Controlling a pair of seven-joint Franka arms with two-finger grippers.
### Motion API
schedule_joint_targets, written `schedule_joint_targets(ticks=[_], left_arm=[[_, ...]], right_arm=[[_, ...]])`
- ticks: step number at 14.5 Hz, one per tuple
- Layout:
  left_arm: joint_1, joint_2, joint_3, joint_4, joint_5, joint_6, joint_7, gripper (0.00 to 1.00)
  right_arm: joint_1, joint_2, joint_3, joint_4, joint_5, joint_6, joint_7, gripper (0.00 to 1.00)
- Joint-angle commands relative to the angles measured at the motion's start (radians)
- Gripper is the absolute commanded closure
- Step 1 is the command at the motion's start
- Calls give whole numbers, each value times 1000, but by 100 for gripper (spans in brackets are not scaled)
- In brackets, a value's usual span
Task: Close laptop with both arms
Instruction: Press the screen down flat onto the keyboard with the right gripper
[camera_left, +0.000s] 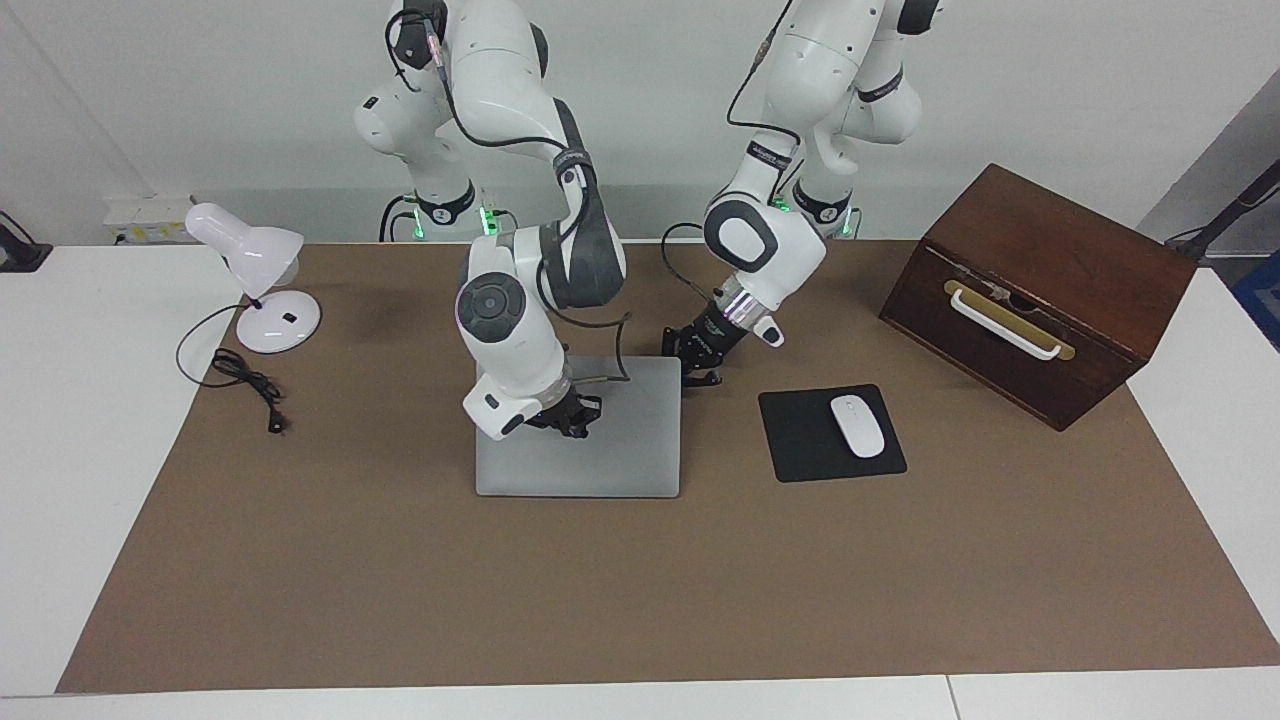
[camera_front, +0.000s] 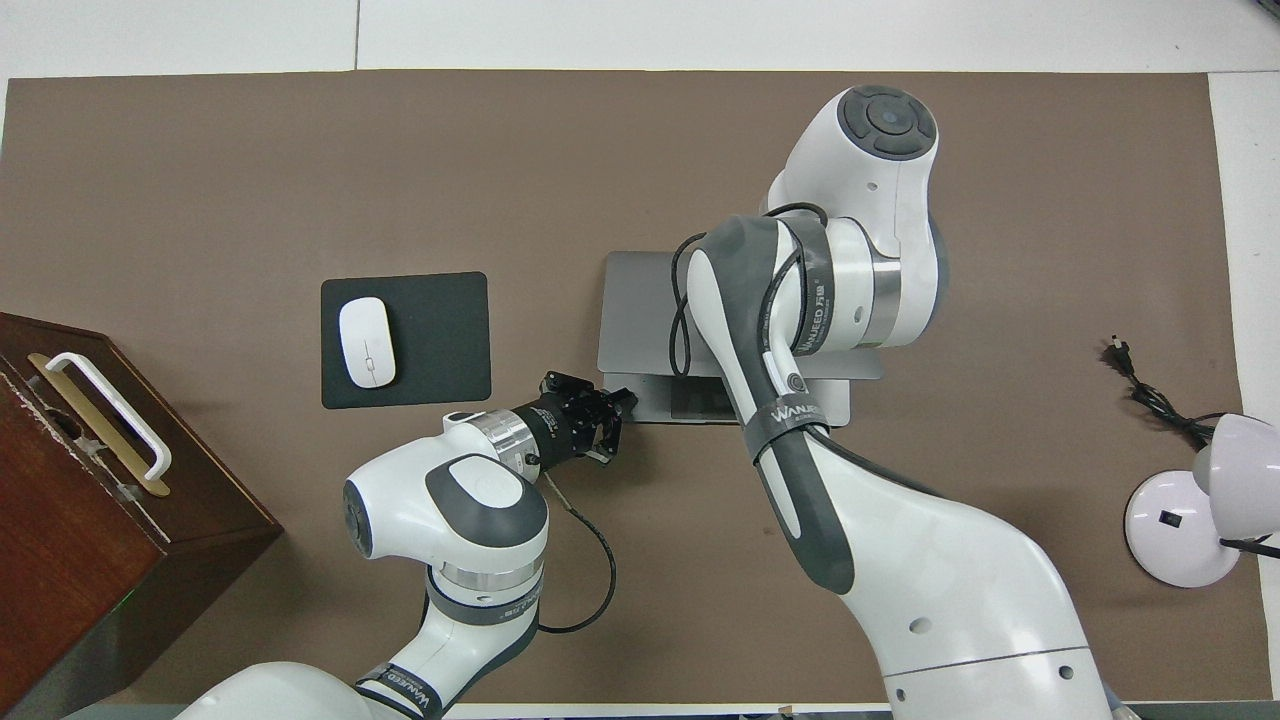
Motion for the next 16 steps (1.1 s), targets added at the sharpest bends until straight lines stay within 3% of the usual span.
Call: schedule_joint_targets(ticks=[1, 16], left_arm=[[-18, 38, 10, 10, -29, 26, 26, 100], [-4, 30, 10, -30, -29, 9, 91, 100]], right_arm=[[11, -28, 2, -50, 26, 0, -36, 100], [18, -29, 9, -100, 27, 12, -37, 100]])
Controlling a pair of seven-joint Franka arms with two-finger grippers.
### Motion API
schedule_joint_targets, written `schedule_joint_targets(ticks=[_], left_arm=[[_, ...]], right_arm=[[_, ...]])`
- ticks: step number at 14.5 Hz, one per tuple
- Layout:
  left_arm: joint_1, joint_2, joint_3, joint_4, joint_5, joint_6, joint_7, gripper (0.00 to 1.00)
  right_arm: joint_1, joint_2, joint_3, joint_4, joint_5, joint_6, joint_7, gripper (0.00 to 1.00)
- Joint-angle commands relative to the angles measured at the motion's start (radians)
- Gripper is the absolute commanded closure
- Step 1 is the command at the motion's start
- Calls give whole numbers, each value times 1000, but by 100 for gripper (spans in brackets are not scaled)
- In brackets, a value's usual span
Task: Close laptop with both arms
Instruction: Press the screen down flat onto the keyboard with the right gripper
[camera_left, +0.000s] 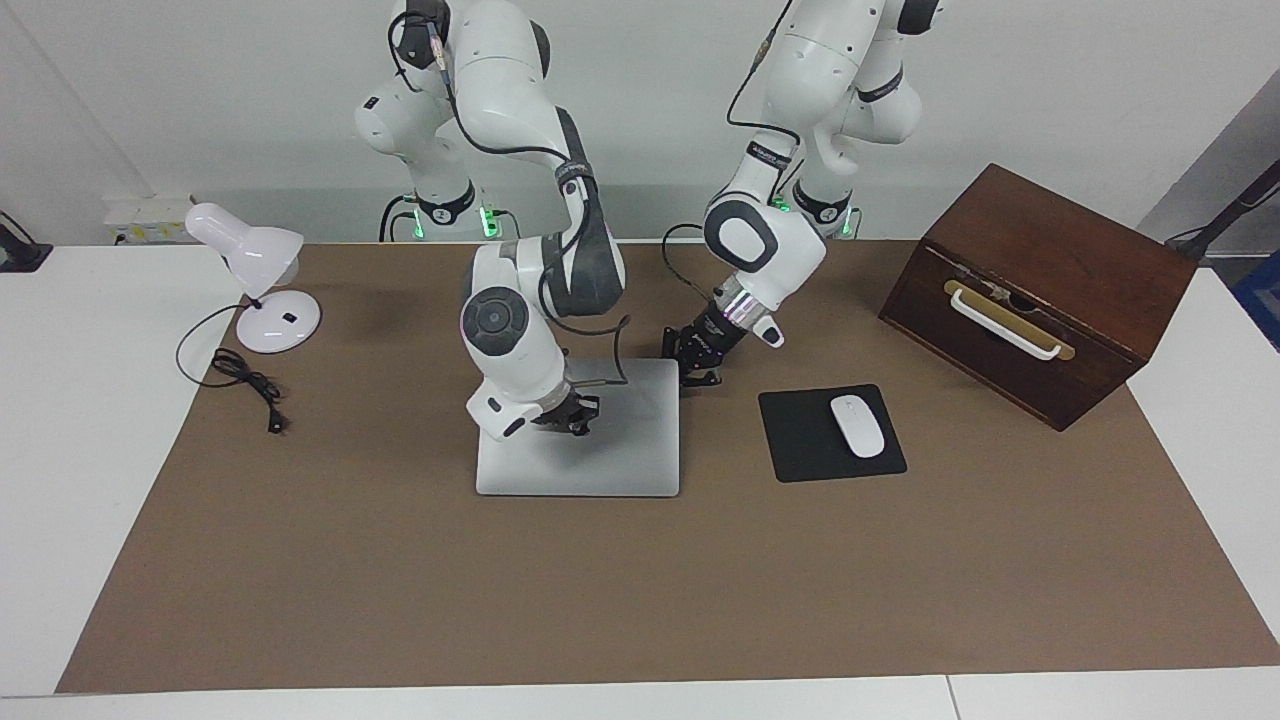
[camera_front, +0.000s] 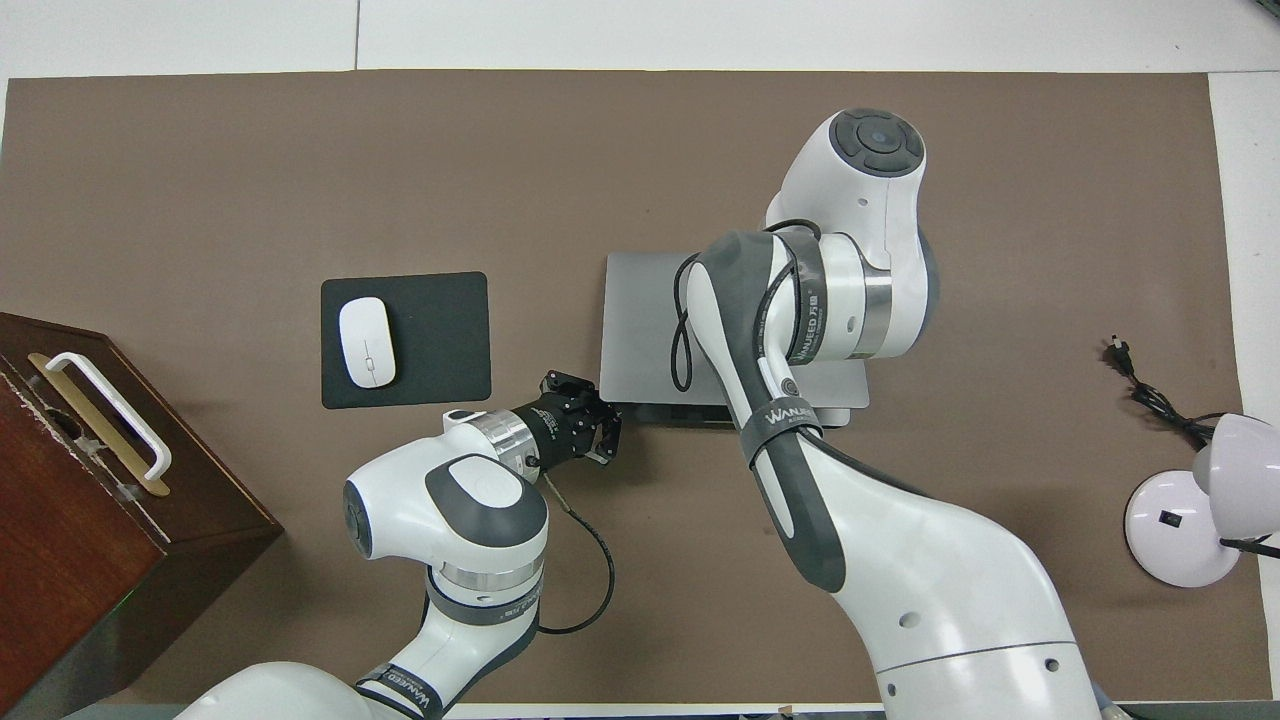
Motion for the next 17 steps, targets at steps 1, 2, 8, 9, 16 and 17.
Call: schedule_joint_targets(ticks=[1, 2, 8, 9, 16, 17], left_arm=[[-4, 27, 11, -36, -24, 4, 47, 100], [-2, 27, 10, -36, -24, 4, 56, 100], [10, 23, 10, -52, -24, -2, 62, 100], [10, 23, 10, -55, -24, -5, 64, 100], [13, 13, 10, -67, -24, -11, 70, 100], [13, 13, 10, -69, -24, -11, 70, 100]], right_arm=[[7, -29, 10, -49, 27, 12, -37, 100], [8, -30, 12, -52, 27, 12, -37, 100], [11, -38, 12, -70, 27, 15, -37, 100], [11, -38, 14, -72, 27, 15, -37, 100], [13, -46, 14, -84, 27, 20, -39, 100], [14, -46, 14, -90, 28, 24, -42, 100]])
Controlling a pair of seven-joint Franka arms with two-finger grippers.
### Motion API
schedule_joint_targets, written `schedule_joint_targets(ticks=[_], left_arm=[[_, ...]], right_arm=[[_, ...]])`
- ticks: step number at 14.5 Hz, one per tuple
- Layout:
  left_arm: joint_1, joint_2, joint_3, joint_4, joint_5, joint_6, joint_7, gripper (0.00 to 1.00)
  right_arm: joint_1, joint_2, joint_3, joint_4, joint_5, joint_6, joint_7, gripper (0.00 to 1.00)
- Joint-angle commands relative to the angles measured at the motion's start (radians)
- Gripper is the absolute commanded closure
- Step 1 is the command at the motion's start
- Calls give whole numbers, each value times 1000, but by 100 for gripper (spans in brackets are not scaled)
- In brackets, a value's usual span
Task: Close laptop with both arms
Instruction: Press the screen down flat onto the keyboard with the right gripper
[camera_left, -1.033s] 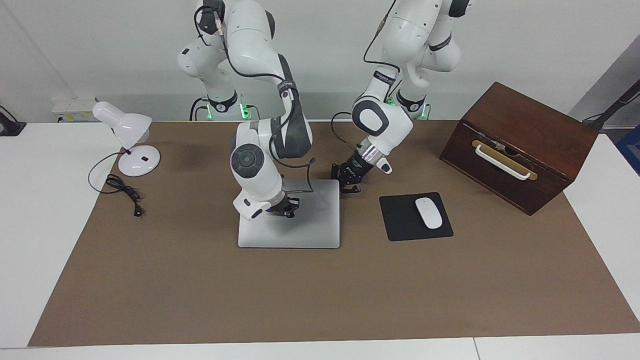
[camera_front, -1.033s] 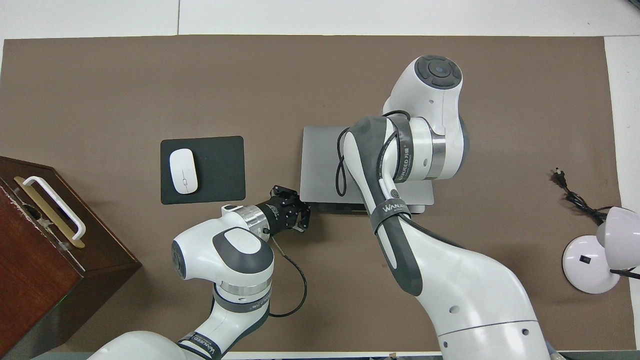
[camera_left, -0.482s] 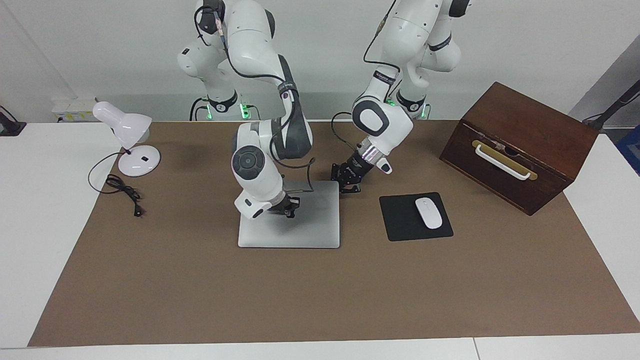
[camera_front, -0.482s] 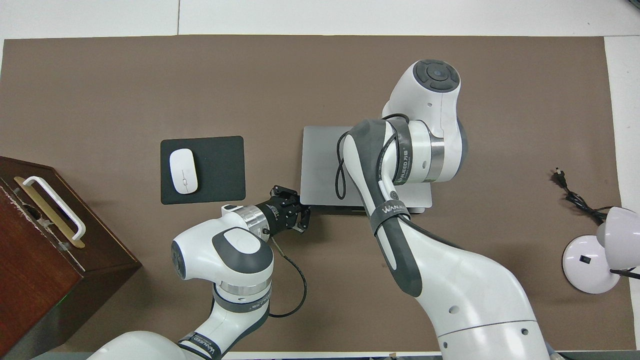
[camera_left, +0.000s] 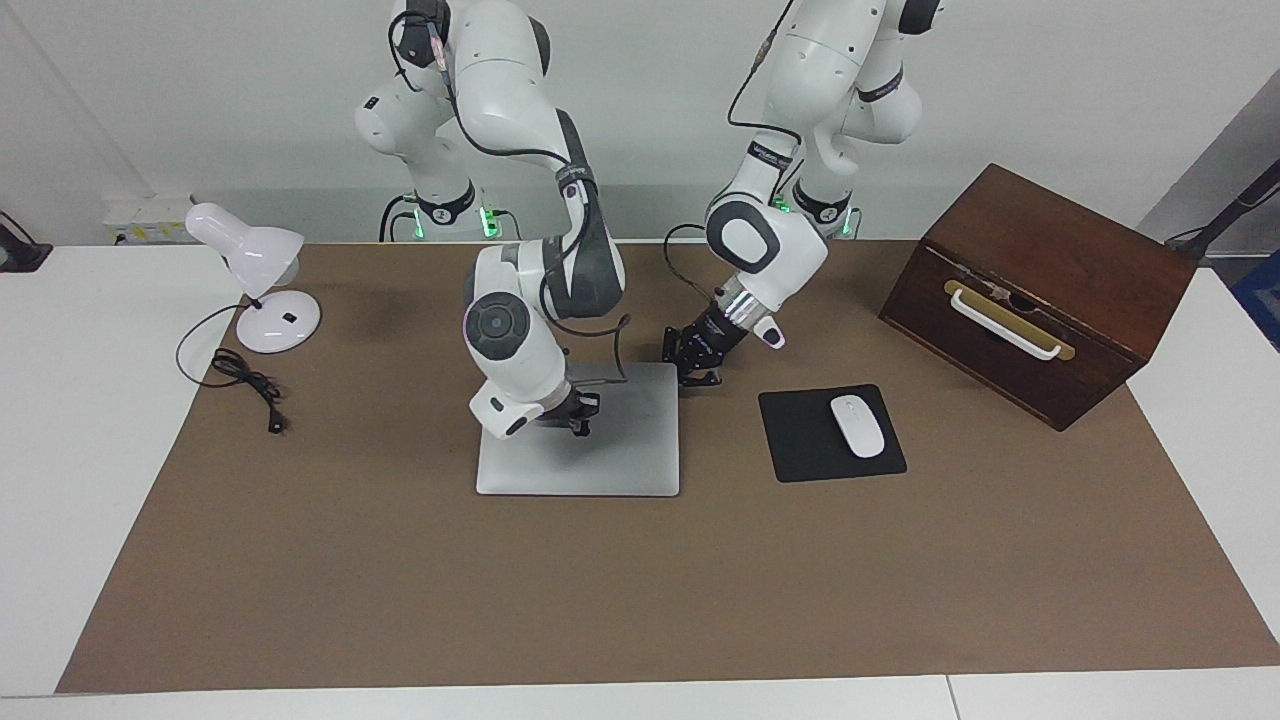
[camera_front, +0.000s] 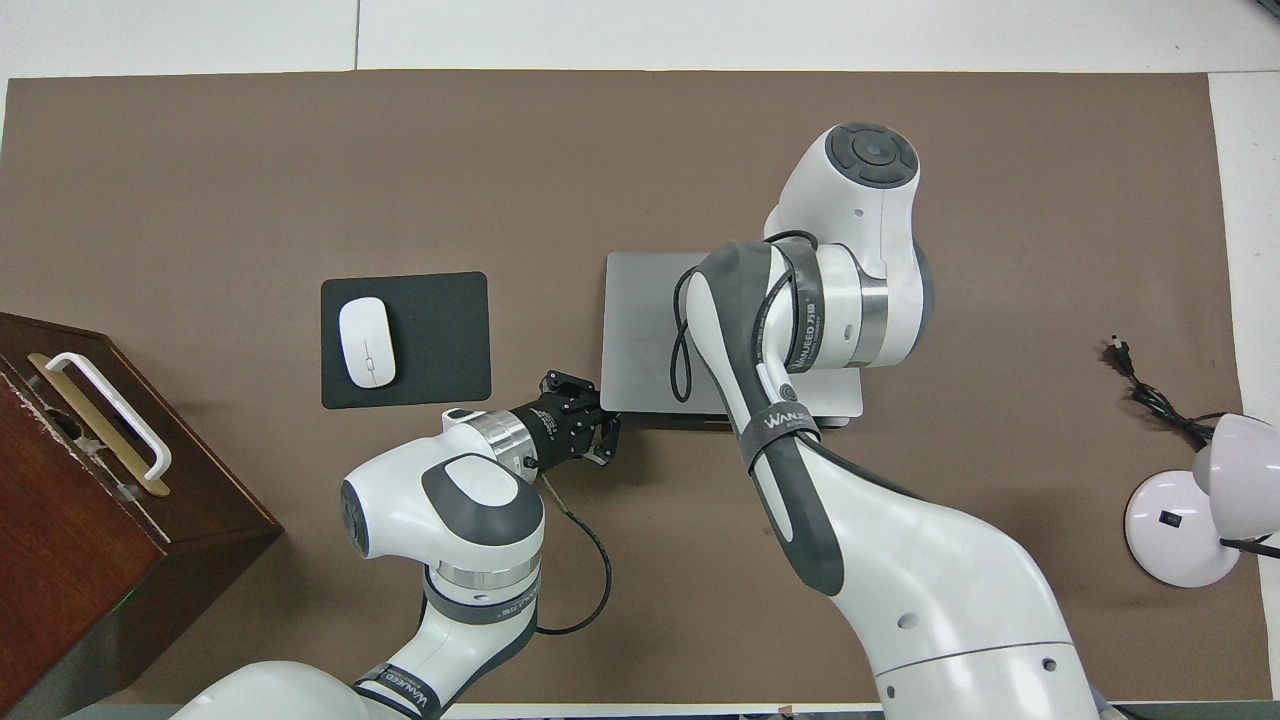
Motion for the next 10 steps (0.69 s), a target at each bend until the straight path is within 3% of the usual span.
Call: schedule_joint_targets(ticks=[1, 10], left_arm=[[7, 15, 8, -63, -16, 6, 40, 100], [5, 15, 10, -63, -16, 9, 40, 100]], right_arm=[[8, -35, 4, -58, 28, 32, -46, 100], [11, -43, 9, -68, 27, 40, -48, 100]])
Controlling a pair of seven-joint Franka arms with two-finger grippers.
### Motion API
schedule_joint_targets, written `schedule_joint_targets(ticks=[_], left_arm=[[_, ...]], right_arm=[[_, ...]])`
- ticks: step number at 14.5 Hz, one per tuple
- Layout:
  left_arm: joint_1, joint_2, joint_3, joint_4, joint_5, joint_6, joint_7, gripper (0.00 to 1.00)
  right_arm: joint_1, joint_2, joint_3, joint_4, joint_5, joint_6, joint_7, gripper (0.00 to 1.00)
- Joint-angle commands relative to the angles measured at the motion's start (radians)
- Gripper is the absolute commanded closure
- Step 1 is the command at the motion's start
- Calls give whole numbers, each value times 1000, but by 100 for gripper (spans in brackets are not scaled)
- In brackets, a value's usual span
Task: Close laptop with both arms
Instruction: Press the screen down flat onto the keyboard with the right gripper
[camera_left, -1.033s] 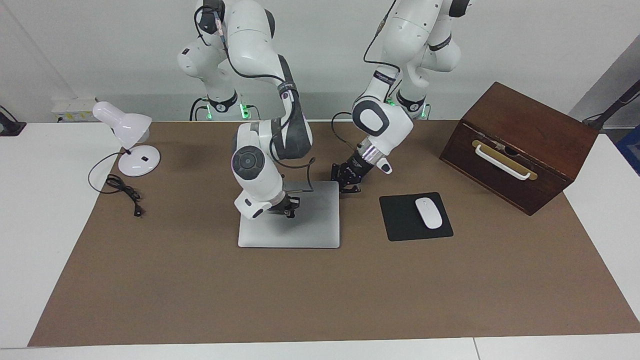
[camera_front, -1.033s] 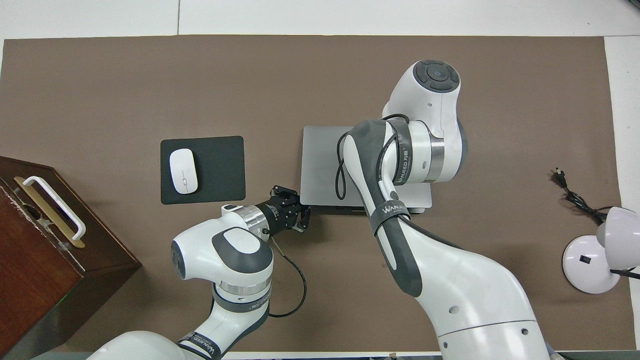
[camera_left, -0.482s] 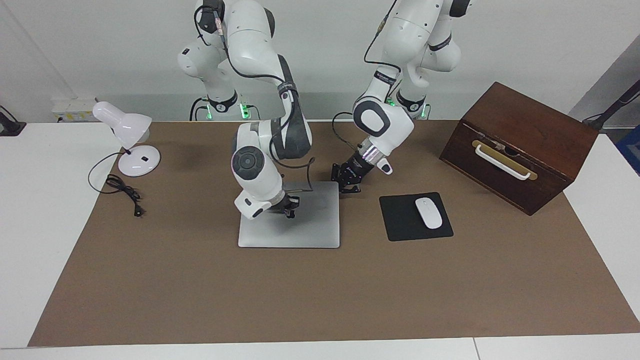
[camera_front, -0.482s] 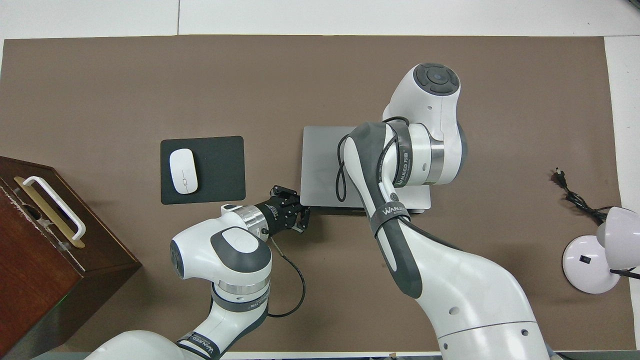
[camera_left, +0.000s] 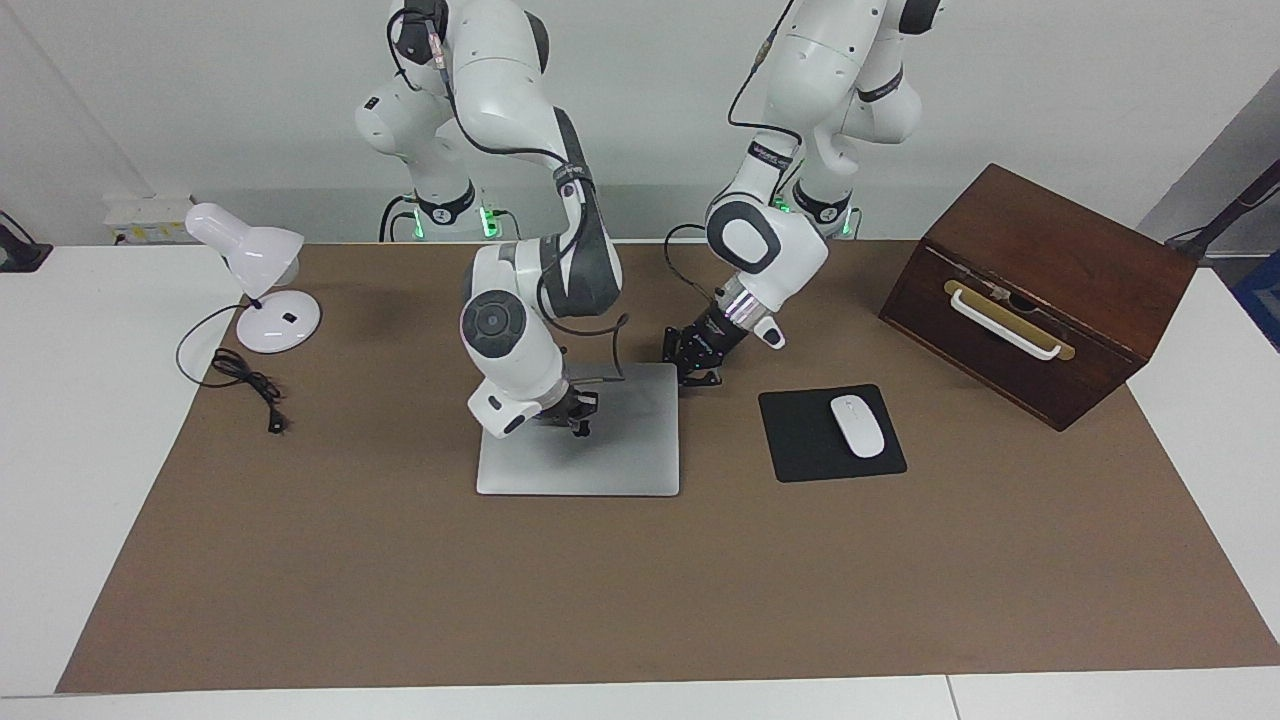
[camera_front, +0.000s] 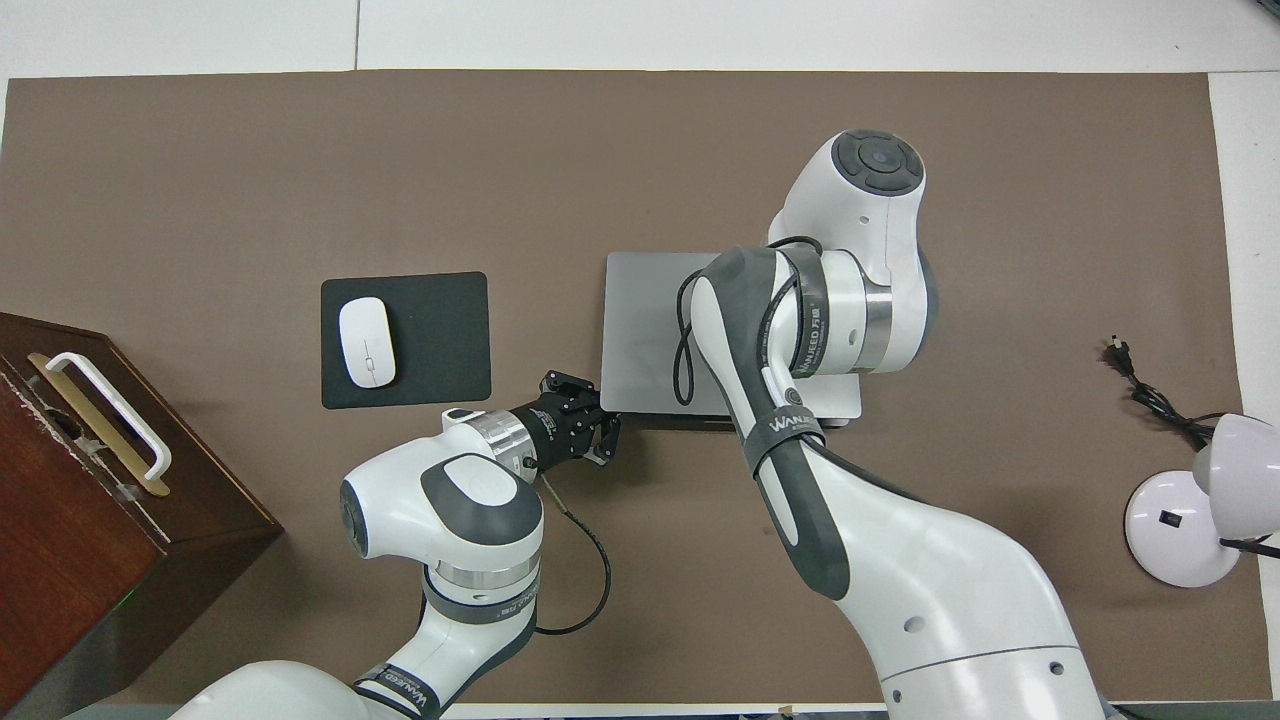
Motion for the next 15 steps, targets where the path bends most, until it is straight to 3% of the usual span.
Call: schedule_joint_targets(ticks=[1, 15], left_arm=[[4, 16, 8, -63, -14, 11, 36, 100], [18, 6, 7, -61, -15, -10, 36, 100]], right_arm=[[6, -28, 7, -38, 26, 14, -37, 100], [-42, -91, 9, -6, 22, -61, -25, 100]])
